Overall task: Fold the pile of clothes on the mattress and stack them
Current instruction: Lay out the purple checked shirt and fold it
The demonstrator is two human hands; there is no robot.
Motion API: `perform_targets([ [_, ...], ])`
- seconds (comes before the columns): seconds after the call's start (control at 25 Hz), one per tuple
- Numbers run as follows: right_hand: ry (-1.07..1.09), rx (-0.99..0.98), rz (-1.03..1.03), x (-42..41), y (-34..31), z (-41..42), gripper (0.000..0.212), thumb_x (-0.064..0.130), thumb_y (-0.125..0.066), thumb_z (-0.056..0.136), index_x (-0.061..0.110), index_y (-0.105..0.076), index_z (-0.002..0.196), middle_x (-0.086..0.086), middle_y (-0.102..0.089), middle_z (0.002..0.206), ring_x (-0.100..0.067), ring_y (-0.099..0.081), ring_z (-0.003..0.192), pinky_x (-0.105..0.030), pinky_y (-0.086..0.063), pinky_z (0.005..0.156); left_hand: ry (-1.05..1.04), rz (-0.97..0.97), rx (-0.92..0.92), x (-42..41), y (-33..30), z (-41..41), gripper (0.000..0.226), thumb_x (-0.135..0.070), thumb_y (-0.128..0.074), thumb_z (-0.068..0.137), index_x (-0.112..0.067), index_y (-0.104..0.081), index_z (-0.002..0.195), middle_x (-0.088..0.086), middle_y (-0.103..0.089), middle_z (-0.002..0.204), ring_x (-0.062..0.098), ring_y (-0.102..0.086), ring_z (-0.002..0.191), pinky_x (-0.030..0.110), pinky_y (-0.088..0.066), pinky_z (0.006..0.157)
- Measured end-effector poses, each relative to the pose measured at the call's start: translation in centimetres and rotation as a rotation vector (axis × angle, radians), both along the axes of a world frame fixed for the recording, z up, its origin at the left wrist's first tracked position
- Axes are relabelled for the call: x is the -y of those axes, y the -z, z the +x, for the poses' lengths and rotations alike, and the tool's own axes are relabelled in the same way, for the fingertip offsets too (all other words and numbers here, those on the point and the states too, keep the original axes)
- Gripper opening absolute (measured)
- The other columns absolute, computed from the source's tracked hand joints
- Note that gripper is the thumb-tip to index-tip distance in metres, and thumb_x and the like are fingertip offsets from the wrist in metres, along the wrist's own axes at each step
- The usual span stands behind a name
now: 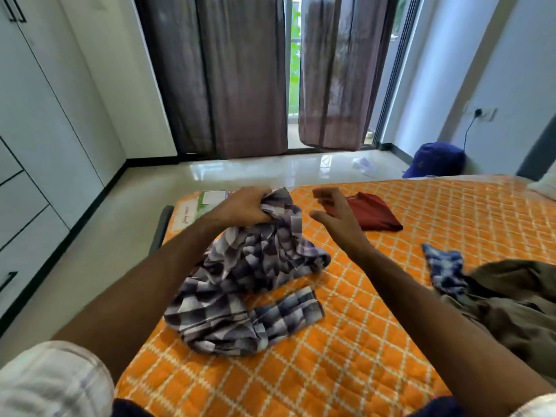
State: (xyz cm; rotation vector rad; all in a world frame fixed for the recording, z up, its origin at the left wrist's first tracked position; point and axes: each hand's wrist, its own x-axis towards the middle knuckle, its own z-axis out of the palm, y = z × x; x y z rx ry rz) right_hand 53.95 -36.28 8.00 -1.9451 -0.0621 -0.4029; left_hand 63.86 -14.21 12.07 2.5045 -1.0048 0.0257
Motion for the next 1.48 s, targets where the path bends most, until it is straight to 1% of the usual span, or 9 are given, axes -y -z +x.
perform_targets([
  [0.12,-0.305,-0.144,0.027,-2.6,-2.3,0.2,0.047,0.026,-0.073,0.093,0.017,-0.053,0.135,0.003,-0.064,0.127,-0.006,-0.062,0.117,-0.021,-0.053,0.092,0.026,-0.079,-0.027,0.3,-0.9,-0.3,0.038,-0.023,-0.081,0.079,-0.013,-0.051,0.1,0.006,-0.063,0.093,0.026,-0.061,0.086,0.04,-0.049,0.07],
  [0.24,-0.224,-0.085,0.002,-2.6,-2.6,1.0,0.024,0.012,-0.074,0.091,0.001,-0.065,0.11,-0.014,-0.071,0.097,-0.026,-0.069,0.086,-0.039,-0.057,0.078,0.067,-0.145,-0.071,0.2,-1.8,-1.9,0.049,-0.026,-0.085,0.076,-0.015,-0.05,0.107,0.003,-0.062,0.098,0.02,-0.06,0.088,0.036,-0.052,0.073],
  [0.4,-0.215,-0.08,0.158,-0.1,-4.9,-0.2,0.016,-0.005,-0.06,0.095,0.008,-0.064,0.086,-0.006,-0.065,0.079,-0.013,-0.061,0.073,-0.026,-0.049,0.068,0.133,-0.166,-0.163,-1.4,-1.9,-3.9,0.041,-0.054,-0.076,0.073,-0.023,-0.064,0.096,-0.002,-0.063,0.092,0.015,-0.059,0.087,0.032,-0.047,0.074],
  [0.68,-0.329,-0.212,0.234,2.8,-8.4,-2.4,0.015,0.004,-0.057,0.097,-0.002,-0.068,0.106,-0.023,-0.071,0.103,-0.032,-0.067,0.092,-0.044,-0.054,0.088,0.128,-0.535,-0.727,-0.8,-2.9,-6.5,0.077,-0.063,-0.061,0.088,0.0,-0.056,0.132,0.031,-0.058,0.129,0.033,-0.058,0.113,0.052,-0.043,0.107],
  [0.8,-0.499,-0.425,0.414,4.2,-8.5,-2.8,0.031,0.001,-0.061,0.09,-0.005,-0.064,0.12,-0.024,-0.066,0.112,-0.035,-0.064,0.1,-0.049,-0.05,0.096,0.18,-0.536,-0.482,0.8,-4.9,-6.5,0.049,-0.051,-0.062,0.094,-0.002,-0.063,0.098,0.009,-0.062,0.09,0.017,-0.055,0.087,0.039,-0.046,0.082],
  [1.04,-0.871,-0.58,0.391,4.2,-9.2,-1.5,0.046,-0.01,-0.058,0.079,-0.004,-0.063,0.125,-0.023,-0.064,0.121,-0.033,-0.064,0.108,-0.046,-0.05,0.102,0.335,-0.477,-0.308,2.7,-8.3,-6.5,0.019,-0.017,-0.064,0.098,-0.013,-0.058,0.08,-0.001,-0.05,0.081,0.002,-0.051,0.074,0.016,-0.043,0.07],
  [1.16,-0.631,-0.381,0.28,3.7,-9.7,0.1,0.049,-0.012,-0.054,0.077,0.007,-0.063,0.122,-0.017,-0.06,0.127,-0.035,-0.057,0.114,-0.061,-0.038,0.109,0.406,-0.457,-0.307,2.6,-9.2,-6.8,0.023,-0.024,-0.062,0.097,-0.016,-0.054,0.077,-0.008,-0.045,0.084,0.002,-0.049,0.076,0.016,-0.041,0.072],
  [1.32,-0.482,-0.025,-0.187,-1.2,-9.6,1.3,0.046,0.001,-0.067,0.091,0.014,-0.053,0.133,0.0,-0.058,0.128,-0.003,-0.057,0.12,-0.03,-0.05,0.101,0.523,-0.57,-0.368,2.6,-11.0,-8.5,0.041,-0.04,-0.059,0.096,-0.005,-0.062,0.075,-0.007,-0.045,0.081,0.008,-0.046,0.077,0.019,-0.039,0.077],
  [1.48,-0.506,0.02,-0.169,-3.3,-11.3,1.6,0.026,-0.008,-0.057,0.095,0.014,-0.065,0.105,0.012,-0.07,0.095,0.012,-0.063,0.094,-0.011,-0.048,0.083,0.59,-0.56,-0.325,1.8,-15.1,-10.0,0.038,-0.03,-0.053,0.091,-0.01,-0.051,0.058,0.015,-0.036,0.074,0.009,-0.042,0.074,0.016,-0.036,0.076],
])
